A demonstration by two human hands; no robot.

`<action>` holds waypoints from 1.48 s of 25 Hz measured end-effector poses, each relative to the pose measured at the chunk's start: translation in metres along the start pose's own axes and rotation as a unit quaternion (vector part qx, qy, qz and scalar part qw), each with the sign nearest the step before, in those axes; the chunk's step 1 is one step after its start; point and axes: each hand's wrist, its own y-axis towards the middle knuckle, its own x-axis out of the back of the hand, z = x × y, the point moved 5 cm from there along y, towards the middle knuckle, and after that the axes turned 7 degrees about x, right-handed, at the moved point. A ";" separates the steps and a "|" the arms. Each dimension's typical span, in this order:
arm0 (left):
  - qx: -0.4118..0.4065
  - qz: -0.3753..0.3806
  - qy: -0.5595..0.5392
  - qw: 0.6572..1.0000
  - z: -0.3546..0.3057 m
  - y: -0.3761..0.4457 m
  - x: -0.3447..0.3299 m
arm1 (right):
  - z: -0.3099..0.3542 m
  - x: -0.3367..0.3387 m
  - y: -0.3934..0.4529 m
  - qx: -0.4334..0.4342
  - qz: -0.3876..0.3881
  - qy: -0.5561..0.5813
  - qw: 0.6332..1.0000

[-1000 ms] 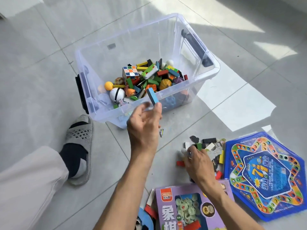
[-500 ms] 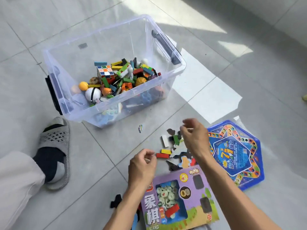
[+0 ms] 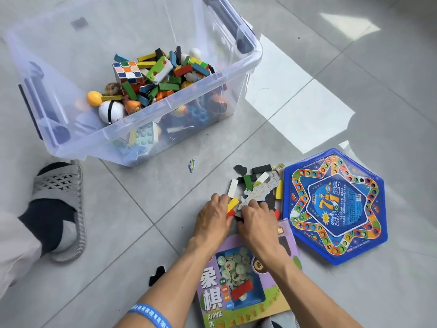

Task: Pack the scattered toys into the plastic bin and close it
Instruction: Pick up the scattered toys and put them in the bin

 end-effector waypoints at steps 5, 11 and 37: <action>0.043 -0.014 -0.029 0.999 0.015 -0.010 -0.002 | -0.002 -0.003 0.002 0.041 0.030 0.053 0.997; 0.191 0.067 -0.316 0.927 0.049 -0.016 -0.005 | -0.005 0.006 -0.001 -0.003 -0.005 0.138 0.990; 0.264 0.028 -0.524 0.809 0.084 -0.062 0.065 | 0.020 0.017 0.004 -0.019 0.156 -0.011 0.987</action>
